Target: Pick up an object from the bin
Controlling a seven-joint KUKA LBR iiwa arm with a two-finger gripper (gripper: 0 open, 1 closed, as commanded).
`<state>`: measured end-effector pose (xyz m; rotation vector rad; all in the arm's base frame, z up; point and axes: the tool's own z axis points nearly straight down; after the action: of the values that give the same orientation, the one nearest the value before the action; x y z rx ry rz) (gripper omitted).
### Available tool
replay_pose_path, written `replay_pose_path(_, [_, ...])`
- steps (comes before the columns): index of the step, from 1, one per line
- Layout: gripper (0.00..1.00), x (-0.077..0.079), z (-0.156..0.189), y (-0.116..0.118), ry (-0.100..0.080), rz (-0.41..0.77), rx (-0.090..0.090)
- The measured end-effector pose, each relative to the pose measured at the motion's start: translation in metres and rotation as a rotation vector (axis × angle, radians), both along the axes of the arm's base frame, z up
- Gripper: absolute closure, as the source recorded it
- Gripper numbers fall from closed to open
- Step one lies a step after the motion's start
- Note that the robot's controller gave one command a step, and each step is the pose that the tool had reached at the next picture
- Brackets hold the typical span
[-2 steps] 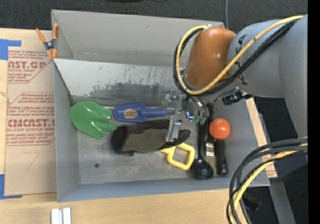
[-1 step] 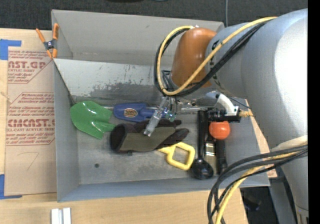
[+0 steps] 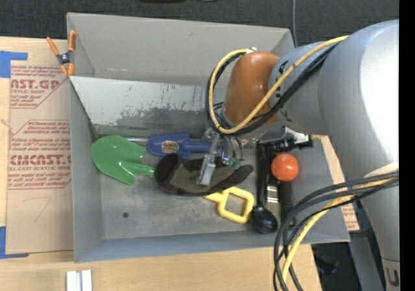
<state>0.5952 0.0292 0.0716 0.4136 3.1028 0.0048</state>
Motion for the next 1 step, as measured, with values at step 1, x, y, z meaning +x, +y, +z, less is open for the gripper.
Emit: replay_pose_path(1, [1.00, -0.0010, 0.0005, 0.0292, 0.005, -0.154, 0.000])
